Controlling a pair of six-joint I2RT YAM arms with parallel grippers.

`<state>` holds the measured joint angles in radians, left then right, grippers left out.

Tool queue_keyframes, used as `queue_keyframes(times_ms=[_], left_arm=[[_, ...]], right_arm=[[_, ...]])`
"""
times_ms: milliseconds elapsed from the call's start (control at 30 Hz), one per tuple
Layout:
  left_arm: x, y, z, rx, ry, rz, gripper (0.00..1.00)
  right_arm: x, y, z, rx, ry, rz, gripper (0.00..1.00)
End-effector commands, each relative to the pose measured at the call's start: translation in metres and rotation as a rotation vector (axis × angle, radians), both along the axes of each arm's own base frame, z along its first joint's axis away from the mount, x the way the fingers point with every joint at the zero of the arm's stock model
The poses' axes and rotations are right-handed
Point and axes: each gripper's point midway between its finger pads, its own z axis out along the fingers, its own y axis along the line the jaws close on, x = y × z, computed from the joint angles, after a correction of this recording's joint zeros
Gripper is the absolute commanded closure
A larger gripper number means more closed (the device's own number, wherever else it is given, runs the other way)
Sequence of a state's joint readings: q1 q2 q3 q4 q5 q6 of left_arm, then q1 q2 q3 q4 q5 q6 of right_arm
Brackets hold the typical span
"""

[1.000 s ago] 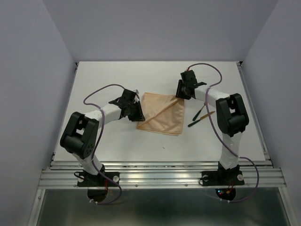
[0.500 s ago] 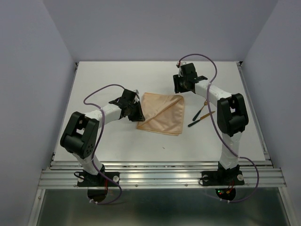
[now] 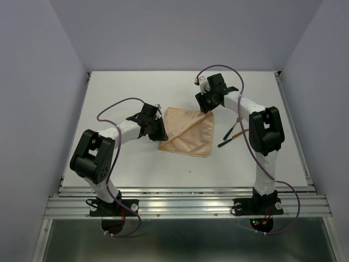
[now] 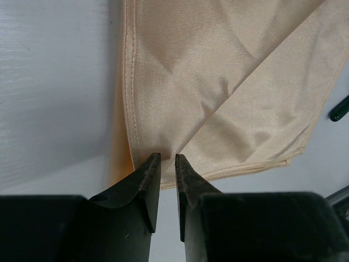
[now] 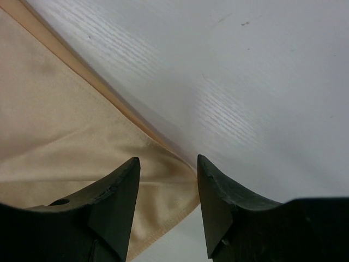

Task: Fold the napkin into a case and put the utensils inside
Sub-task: Smooth out the upper triangle-folded napkin at the center of the board.

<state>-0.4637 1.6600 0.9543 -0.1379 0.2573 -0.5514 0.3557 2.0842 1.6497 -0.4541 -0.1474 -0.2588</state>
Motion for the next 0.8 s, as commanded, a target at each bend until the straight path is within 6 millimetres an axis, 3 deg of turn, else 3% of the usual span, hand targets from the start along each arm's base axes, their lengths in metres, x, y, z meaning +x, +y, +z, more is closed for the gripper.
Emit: queue_keyframes(times_ms=[0, 167, 600, 733, 767], left_arm=[[0.002, -0.001, 0.004, -0.002, -0.023, -0.005, 0.72], [0.001, 0.000, 0.003, -0.001, -0.020, -0.003, 0.72], [0.001, 0.000, 0.003, -0.002, -0.022, -0.005, 0.73], [0.001, -0.001, 0.003, -0.003, -0.021, -0.008, 0.73], [0.001, -0.001, 0.004, -0.005, -0.022, -0.009, 0.73]], right_arm=[[-0.003, 0.010, -0.002, -0.003, 0.016, 0.077, 0.48], [-0.002, 0.010, -0.012, -0.006, 0.035, 0.068, 0.51], [0.010, -0.003, -0.011, -0.060, -0.005, -0.009, 0.68], [0.013, -0.004, -0.007, -0.064, -0.022, -0.017, 0.80], [0.013, -0.003, -0.007, -0.061, -0.023, -0.015, 0.86]])
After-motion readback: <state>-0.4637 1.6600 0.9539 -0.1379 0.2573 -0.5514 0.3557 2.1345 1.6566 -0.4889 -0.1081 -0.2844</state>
